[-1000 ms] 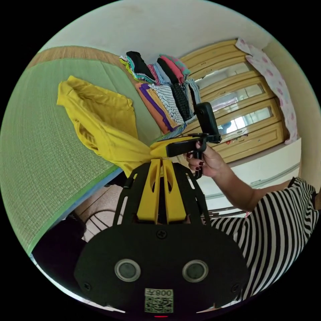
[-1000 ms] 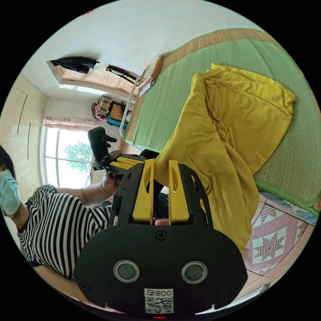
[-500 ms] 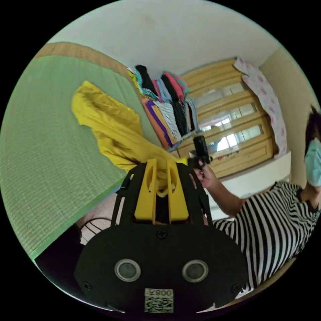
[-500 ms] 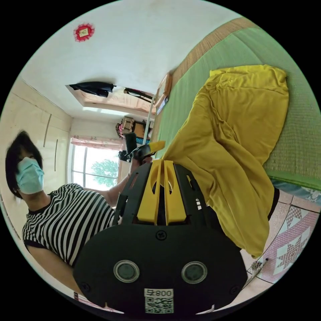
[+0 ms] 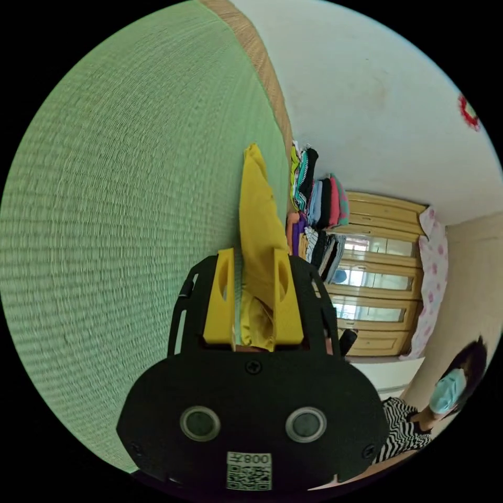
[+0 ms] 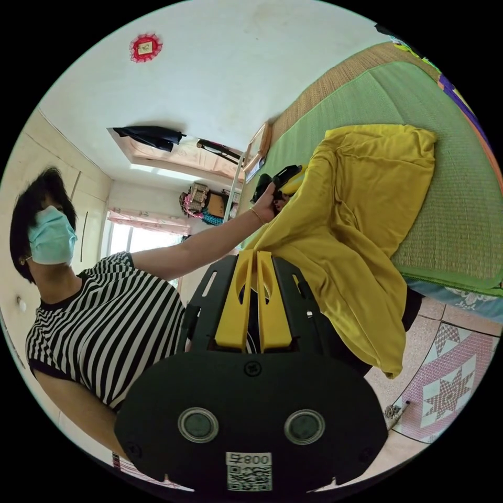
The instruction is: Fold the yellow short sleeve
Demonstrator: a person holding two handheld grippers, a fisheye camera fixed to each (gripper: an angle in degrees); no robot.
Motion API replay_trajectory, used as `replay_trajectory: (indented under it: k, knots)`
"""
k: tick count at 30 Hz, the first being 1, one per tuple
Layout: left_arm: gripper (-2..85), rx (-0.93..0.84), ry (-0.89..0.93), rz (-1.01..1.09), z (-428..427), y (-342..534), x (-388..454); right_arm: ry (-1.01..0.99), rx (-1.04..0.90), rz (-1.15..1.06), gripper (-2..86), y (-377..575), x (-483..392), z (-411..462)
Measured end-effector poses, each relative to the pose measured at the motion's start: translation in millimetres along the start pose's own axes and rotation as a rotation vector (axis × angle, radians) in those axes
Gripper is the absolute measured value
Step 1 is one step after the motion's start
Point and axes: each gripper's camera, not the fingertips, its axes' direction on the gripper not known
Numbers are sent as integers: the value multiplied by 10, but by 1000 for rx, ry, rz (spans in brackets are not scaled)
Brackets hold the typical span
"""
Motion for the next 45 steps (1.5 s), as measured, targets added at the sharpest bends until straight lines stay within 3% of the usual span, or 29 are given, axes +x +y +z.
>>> replay_trajectory:
  k: [4, 15, 28, 37, 45]
  knots:
    - [30, 15, 97, -28, -135, 109, -255, -3, -9, 13, 7, 65, 30, -113]
    - [8, 132, 200, 124, -1283, 898, -355, 80, 75, -45, 7, 404, -393, -734]
    - [7, 394, 454, 639, -3269, 2576, 190, 281, 351, -452, 6, 919, -2203, -1473]
    - [7, 566, 397, 1023, -4534, 3803, 609, 201, 516, -751, 5, 1240, -3256, -1576]
    - [7, 635, 311, 1196, -5209, 4323, 758, 199, 582, -924, 4, 1367, -3858, -1564]
